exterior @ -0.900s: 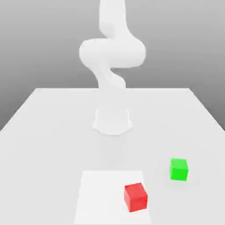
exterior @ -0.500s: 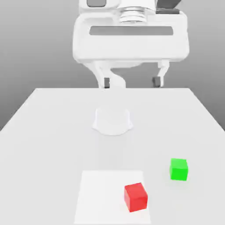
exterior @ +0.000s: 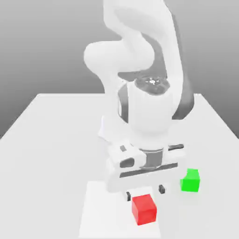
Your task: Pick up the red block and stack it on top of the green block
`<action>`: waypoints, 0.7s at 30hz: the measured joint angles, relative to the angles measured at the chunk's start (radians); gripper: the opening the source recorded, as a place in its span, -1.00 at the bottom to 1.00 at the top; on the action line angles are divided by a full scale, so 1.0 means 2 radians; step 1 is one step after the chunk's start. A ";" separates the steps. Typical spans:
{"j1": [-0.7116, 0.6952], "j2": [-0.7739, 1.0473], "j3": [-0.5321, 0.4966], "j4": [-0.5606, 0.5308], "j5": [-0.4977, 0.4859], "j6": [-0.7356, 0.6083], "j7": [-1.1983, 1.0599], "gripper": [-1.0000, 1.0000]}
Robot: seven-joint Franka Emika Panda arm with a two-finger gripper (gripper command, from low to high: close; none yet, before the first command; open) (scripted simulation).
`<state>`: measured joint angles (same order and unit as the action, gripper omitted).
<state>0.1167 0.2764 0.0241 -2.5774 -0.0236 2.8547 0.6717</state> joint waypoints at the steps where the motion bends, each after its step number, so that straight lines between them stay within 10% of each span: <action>1: 0.001 0.017 -0.001 0.002 -0.001 0.015 0.001 -1.00; 14: 0.001 -0.072 0.010 -0.014 0.006 -0.058 -0.013 -1.00; 21: 0.119 -0.166 0.068 -0.081 0.030 -0.085 -0.167 -1.00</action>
<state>0.3555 -0.0559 0.1602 -2.7393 0.0362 2.6839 0.3367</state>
